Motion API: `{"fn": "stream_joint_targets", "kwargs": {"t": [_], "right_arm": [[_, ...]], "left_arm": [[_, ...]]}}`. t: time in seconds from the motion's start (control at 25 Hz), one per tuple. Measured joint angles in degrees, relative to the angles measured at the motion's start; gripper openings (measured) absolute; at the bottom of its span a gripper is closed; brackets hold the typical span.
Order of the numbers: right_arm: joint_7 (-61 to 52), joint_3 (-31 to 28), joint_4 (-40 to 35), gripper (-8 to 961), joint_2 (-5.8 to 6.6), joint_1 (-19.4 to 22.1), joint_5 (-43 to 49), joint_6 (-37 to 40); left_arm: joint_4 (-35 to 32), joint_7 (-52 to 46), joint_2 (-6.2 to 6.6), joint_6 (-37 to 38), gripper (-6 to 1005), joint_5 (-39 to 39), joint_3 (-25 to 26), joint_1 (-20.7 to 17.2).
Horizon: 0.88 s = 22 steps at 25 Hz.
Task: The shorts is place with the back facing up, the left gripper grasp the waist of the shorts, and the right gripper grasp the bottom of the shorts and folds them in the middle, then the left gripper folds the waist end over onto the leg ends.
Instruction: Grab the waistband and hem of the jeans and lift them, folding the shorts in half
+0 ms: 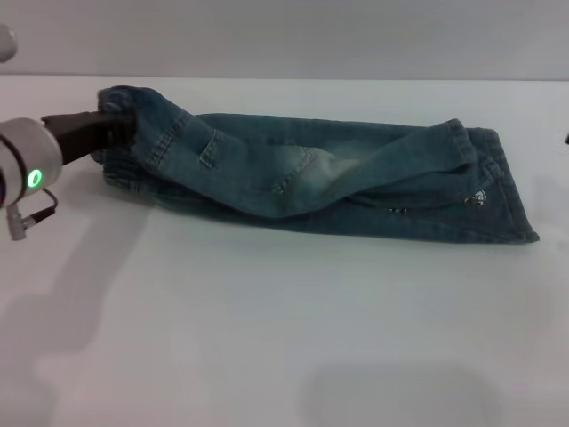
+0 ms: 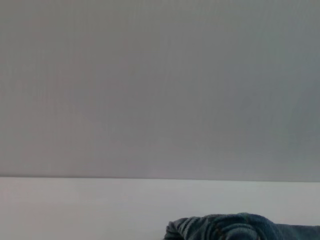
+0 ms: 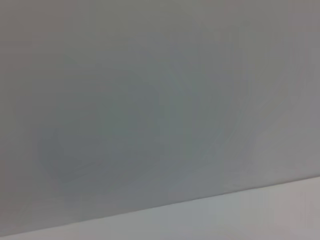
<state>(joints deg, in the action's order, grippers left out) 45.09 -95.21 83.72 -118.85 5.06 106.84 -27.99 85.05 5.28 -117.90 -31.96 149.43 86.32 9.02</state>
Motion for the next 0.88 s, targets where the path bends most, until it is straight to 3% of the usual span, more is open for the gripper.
{"fn": "stream_joint_targets", "kwargs": {"t": [0.12,0.36,0.72,0.88], "right_arm": [[3.08,0.08,-0.34,36,0.02,0.12,-3.49,-1.42],[6.93,-0.22,-2.23,99,0.04,-0.25,-8.34,-4.87],[13.77,-0.44,-5.18,89,0.04,-1.1,-11.35,-7.77],[28.08,-0.39,-7.86,84,-0.18,-0.68,-19.31,-8.26]], "left_arm": [[-3.87,-0.01,-0.02,2.25,204,-0.73,-0.05,2.18],[-9.78,0.0,-0.1,9.34,311,-2.92,-0.2,5.16],[-10.29,-0.01,0.04,10.89,587,-3.4,1.64,5.6],[-7.26,1.56,0.01,11.57,815,-3.15,1.73,3.39]]}}
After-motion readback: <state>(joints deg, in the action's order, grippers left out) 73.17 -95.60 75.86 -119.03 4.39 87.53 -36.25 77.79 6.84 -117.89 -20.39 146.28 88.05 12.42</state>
